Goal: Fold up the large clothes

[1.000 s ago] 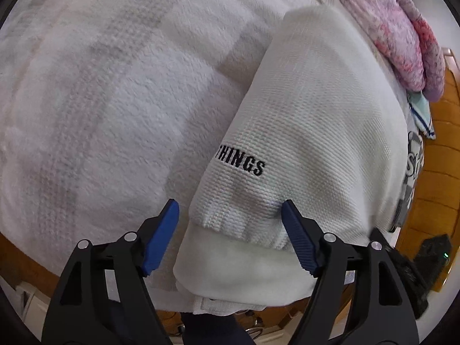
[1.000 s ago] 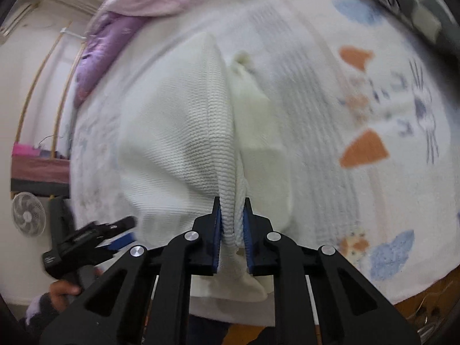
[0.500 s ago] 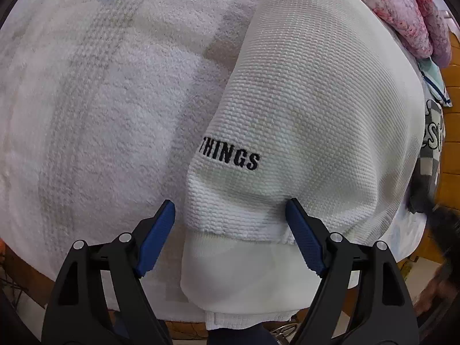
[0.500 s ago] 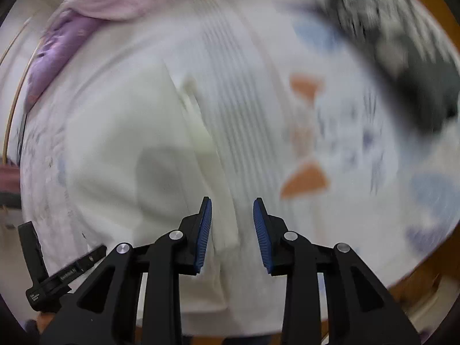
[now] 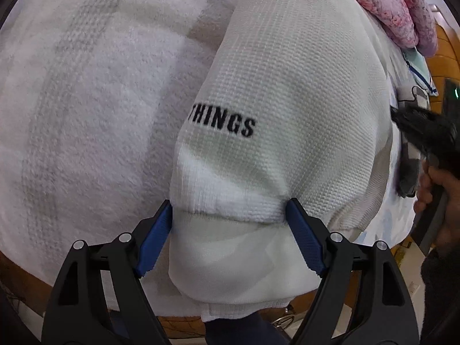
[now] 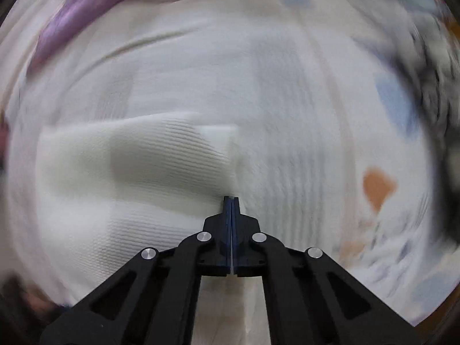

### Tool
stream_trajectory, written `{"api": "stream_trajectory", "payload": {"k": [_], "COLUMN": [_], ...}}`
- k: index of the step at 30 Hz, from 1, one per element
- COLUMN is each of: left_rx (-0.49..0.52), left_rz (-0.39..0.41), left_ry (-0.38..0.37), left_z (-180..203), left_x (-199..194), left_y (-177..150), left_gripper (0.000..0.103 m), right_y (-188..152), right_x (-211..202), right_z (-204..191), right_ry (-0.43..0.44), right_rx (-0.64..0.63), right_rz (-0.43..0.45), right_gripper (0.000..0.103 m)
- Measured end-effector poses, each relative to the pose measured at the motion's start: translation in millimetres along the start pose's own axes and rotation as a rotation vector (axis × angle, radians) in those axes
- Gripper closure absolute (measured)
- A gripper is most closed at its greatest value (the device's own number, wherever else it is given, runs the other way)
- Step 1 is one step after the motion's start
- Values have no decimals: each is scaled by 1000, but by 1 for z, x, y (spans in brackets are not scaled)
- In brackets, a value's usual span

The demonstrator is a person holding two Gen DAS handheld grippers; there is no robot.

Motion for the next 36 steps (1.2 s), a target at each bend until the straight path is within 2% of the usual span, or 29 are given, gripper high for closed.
{"api": "stream_trajectory", "payload": {"k": [3,5,8,9,10,11,14,17,18,20,21,22,23,25,26,29,30,33,34,36], "left_rx": [-39,-26,-14,-7,2,8,37,27,-2,-69,-86,-104,-122,-169,-181,-196,-210,-227,-228,-230], "left_rz": [0,9,23,25,23,20,-29,5,14,54,62,67,70,83,87,30,9,16,21,20], "left_ry": [-22,-14,-4,-1,2,5,11,-12,-33,-90,-107,-123,-141,-161,-165,-177,-180,-199,-203,-216], "left_z": [-3,-2,0,1,2,3,3,0,-2,-9,-16,-19,-21,-32,-35,-34,-40,-35,-35,-35], "left_x": [1,3,3,2,2,3,9,2,-2,-10,-13,-14,-14,-13,-10,6,13,23,24,26], "left_y": [-4,-8,-15,-19,-23,-26,-53,-60,-60,-55,-52,-50,-48,-38,-36,-33,-33,-32,-23,-27], "left_gripper": [24,24,24,24,24,24,24,23,23,23,23,23,23,23,23,23,21,17,17,17], "right_y": [-18,-42,-78,-94,-106,-116,-122,-118,-116,-119,-122,-123,-130,-137,-142,-150,-151,-153,-156,-159], "right_x": [-38,-63,-59,-44,-25,-8,1,-21,-34,-45,-43,-34,-19,-2,10,24,25,26,28,32], "right_z": [10,-15,-52,-54,-43,-27,-8,-4,3,12,18,20,21,25,26,26,26,22,17,14], "right_ry": [55,165,284,243,152,121,215,208,208,217,237,278,330,336,369,494,513,576,601,601], "right_rx": [88,52,-33,-74,-87,-61,90,112,152,189,222,251,294,347,379,484,486,487,476,466], "right_rz": [32,33,-47,-89,-120,-140,-146,-117,-89,-60,-63,-85,-150,-215,-243,-299,-308,-372,-405,-407], "right_gripper": [96,96,97,100,101,103,103,103,94,57,28,28,28,28,28,28,28,29,30,31]}}
Point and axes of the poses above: each gripper's, at about its wrist camera, not at the fingertips, and x roughly the way its jaws point, z to its right, y to its top, the point moved 9 cm from there along x, roughly the way its jaws point, and after that the axes turned 1 degree about x, right-handed, at the moved point
